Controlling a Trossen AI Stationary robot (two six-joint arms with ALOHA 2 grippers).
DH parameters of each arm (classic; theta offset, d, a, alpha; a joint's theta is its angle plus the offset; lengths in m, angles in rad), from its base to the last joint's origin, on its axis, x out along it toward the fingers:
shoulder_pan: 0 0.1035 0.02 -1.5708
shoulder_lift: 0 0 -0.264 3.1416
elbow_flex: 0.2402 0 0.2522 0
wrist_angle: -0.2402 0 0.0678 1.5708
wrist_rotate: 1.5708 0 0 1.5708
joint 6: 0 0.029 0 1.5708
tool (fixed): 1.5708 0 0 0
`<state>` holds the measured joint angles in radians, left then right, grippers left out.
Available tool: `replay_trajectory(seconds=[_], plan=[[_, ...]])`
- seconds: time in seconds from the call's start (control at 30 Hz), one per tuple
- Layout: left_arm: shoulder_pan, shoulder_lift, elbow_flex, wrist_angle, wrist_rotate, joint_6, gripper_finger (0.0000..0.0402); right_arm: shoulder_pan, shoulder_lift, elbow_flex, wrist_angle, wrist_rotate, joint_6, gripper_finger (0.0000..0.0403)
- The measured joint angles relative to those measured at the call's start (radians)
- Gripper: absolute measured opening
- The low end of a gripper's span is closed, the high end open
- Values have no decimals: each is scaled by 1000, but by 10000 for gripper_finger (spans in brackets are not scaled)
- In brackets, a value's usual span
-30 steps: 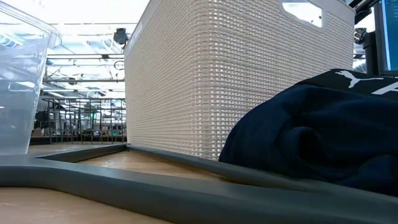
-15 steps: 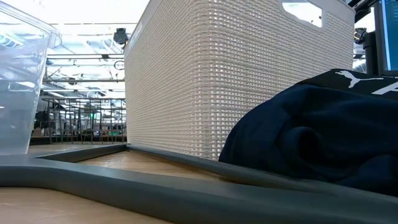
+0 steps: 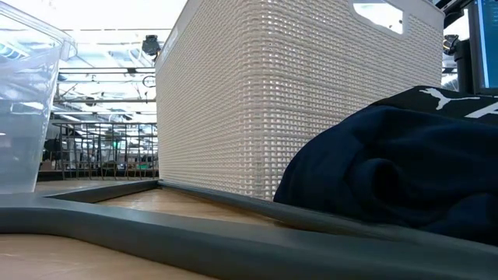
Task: Pick & Place Cloths
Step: Put the blue boxers into the wire basket
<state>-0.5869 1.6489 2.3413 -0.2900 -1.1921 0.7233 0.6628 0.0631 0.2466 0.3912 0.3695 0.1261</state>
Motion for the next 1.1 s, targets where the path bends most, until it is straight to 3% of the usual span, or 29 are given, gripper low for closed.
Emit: replay_trajectory(seconds=[0.13, 0.23, 0.53, 0.8, 1.1], plan=[[85, 0, 0, -79, -258, -22, 0, 0, 0, 0, 0, 0, 0, 4], [153, 0, 0, -85, -355, 4, 0, 0, 0, 0, 0, 0, 0, 4], [398, 0, 0, -109, -376, 192, 0, 0, 0, 0, 0, 0, 0, 4], [616, 0, 0, -412, -223, 109, 0, 0, 0, 0, 0, 0, -10, 4], [876, 1, 0, -935, 125, -208, 0, 0, 0, 0, 0, 3, -19, 4]])
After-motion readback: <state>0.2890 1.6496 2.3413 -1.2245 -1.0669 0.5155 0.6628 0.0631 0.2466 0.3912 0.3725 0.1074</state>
